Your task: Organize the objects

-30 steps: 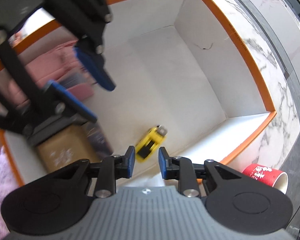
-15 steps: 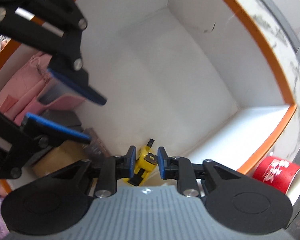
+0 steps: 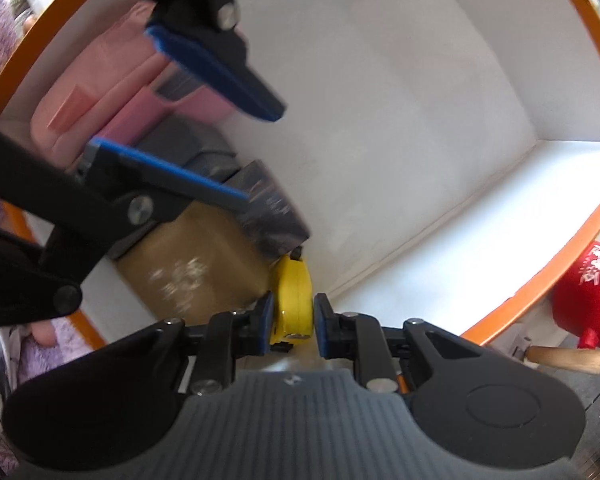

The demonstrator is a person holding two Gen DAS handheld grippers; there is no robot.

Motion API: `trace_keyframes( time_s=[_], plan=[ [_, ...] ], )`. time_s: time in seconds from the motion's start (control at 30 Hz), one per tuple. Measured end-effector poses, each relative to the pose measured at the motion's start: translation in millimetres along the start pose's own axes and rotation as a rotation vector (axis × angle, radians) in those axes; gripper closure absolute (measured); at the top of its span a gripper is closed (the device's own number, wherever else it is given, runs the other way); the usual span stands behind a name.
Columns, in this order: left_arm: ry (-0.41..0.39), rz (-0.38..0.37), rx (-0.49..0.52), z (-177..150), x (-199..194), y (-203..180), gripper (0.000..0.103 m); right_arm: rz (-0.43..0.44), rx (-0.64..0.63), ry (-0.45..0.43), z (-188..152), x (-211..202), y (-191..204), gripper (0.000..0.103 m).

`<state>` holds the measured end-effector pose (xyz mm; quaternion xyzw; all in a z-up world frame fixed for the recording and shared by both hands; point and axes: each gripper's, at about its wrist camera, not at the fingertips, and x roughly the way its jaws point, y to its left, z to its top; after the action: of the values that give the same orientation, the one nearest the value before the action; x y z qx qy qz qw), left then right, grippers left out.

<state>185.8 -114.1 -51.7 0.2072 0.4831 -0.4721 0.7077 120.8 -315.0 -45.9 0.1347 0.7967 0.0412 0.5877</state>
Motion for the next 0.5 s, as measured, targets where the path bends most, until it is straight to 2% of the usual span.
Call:
trace_keyframes(
  time_s=[0.13,0.27,0.5],
  plan=[
    [-0.008,-0.006,0.007,-2,0,-5,0.07,-0.037,-0.023,-0.024,-5,-5,6,0.079],
    [-0.007,0.003,0.016,-7,-3,-13,0.07,0.014,-0.029,-0.044,-14,-13,9,0.08],
    [-0.019,0.01,0.014,-13,-16,-22,0.07,0.043,0.011,-0.064,-20,-15,8,0.08]
  ],
)
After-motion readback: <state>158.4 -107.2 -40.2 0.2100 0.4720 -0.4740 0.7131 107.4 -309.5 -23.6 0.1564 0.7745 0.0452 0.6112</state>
